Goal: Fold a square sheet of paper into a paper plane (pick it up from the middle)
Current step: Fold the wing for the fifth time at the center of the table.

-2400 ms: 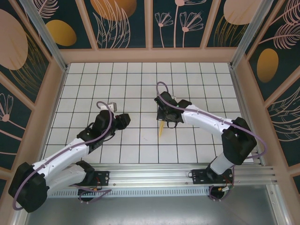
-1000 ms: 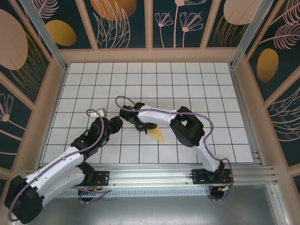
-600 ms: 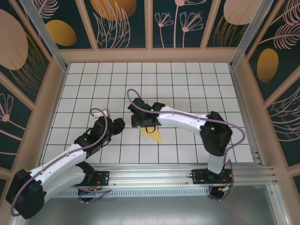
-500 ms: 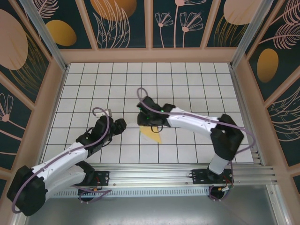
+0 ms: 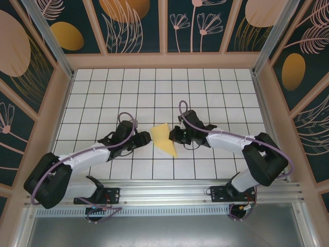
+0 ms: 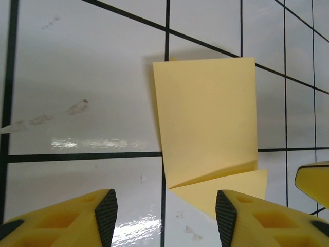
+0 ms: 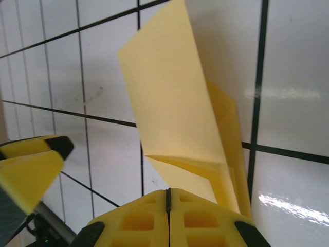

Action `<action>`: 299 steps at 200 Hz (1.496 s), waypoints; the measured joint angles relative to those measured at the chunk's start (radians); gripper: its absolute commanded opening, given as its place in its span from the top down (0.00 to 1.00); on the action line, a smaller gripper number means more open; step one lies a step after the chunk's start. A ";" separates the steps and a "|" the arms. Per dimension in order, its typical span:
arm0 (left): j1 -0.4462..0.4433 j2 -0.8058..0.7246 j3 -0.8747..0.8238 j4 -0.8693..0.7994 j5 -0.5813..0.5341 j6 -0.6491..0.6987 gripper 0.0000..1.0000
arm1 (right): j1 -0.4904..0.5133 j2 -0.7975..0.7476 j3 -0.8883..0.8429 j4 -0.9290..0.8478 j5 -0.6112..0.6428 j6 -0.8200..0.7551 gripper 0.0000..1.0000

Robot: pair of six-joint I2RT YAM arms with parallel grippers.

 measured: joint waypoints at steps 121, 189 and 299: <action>0.000 0.072 0.022 0.051 0.080 -0.031 0.43 | -0.077 0.151 -0.111 0.185 -0.126 -0.002 0.91; 0.000 0.112 0.022 0.116 0.138 -0.093 0.42 | -0.095 0.158 -0.214 0.392 -0.166 0.063 0.90; 0.000 0.220 0.019 0.257 0.208 -0.217 0.41 | -0.099 0.163 -0.232 0.438 -0.169 0.111 0.90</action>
